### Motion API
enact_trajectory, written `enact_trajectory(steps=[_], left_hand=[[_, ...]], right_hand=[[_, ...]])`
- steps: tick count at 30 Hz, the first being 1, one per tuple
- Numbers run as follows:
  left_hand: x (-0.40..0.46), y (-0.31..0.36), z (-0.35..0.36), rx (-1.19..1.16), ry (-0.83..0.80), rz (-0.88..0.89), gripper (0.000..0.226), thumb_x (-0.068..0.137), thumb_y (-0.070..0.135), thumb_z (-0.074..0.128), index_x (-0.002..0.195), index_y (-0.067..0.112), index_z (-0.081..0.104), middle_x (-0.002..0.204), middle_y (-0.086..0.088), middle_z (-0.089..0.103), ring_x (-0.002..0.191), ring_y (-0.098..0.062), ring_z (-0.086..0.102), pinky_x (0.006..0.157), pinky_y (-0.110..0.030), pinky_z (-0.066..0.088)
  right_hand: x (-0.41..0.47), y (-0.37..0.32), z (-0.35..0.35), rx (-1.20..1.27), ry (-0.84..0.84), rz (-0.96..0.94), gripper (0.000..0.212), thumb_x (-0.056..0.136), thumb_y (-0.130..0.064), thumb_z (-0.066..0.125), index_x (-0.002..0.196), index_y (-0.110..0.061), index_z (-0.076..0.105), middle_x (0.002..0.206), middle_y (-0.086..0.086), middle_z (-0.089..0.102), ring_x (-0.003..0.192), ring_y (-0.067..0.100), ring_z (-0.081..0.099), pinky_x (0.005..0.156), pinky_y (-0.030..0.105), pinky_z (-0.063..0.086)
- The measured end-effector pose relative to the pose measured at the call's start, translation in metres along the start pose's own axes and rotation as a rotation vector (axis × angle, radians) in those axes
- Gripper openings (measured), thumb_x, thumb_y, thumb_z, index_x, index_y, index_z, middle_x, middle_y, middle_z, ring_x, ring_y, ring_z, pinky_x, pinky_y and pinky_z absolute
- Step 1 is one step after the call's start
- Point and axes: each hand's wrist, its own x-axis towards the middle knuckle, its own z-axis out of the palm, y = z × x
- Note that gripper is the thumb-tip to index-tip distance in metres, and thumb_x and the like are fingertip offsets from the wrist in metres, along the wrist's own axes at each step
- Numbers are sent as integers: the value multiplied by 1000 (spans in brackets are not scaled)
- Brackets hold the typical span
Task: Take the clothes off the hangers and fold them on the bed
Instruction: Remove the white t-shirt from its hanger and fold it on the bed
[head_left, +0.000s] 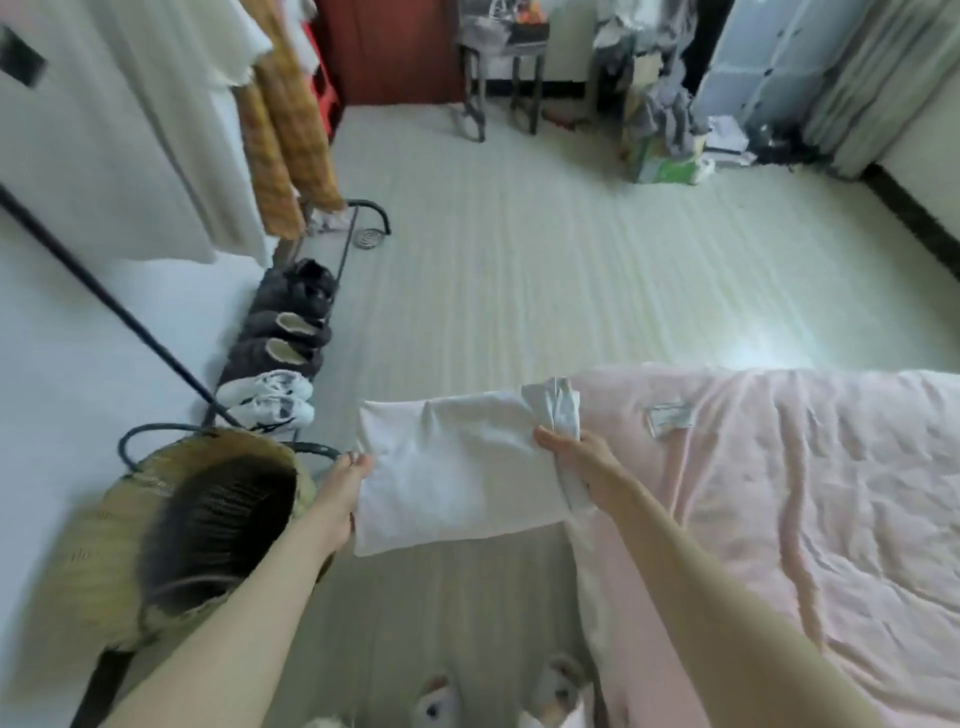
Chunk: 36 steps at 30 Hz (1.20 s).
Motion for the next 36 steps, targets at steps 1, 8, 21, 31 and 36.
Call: enact_trajectory(steps=[1, 8, 21, 31, 36], left_hand=[[3, 4, -25, -54, 55, -11, 25, 101, 21, 41, 123, 11, 47, 124, -19, 56, 108, -34, 58, 95, -51, 45], [9, 19, -146, -339, 321, -39, 25, 101, 22, 41, 125, 15, 46, 109, -9, 59, 96, -28, 57, 77, -39, 47], [54, -11, -284, -644, 774, -133, 14, 101, 21, 38, 112, 20, 48, 100, -5, 58, 88, -26, 56, 80, -37, 44], [182, -68, -376, -458, 844, -265, 22, 97, 21, 38, 114, 15, 49, 98, -9, 53, 92, -28, 52, 83, -35, 44], [271, -128, -401, -370, 833, -367, 33, 96, 20, 35, 125, 7, 44, 114, -8, 49, 102, -25, 47, 87, -34, 40]], right_hand=[[8, -13, 28, -57, -30, -13, 22, 81, -22, 73, 93, -4, 66, 97, 12, 68, 82, 26, 65, 90, 40, 52], [57, -80, 189, -313, -322, -21, 24, 82, -18, 72, 96, -2, 60, 83, 8, 64, 67, 19, 60, 61, 27, 51], [127, -85, 423, -751, -659, -2, 64, 72, -40, 79, 120, -3, 56, 113, 11, 65, 101, 32, 62, 94, 45, 50], [216, 11, 564, -928, -684, -17, 45, 83, -34, 68, 117, -8, 52, 105, 5, 61, 101, 28, 57, 95, 42, 47], [292, 94, 618, -1093, -708, -77, 45, 89, -36, 60, 119, -5, 49, 105, 5, 54, 99, 26, 53, 97, 43, 44]])
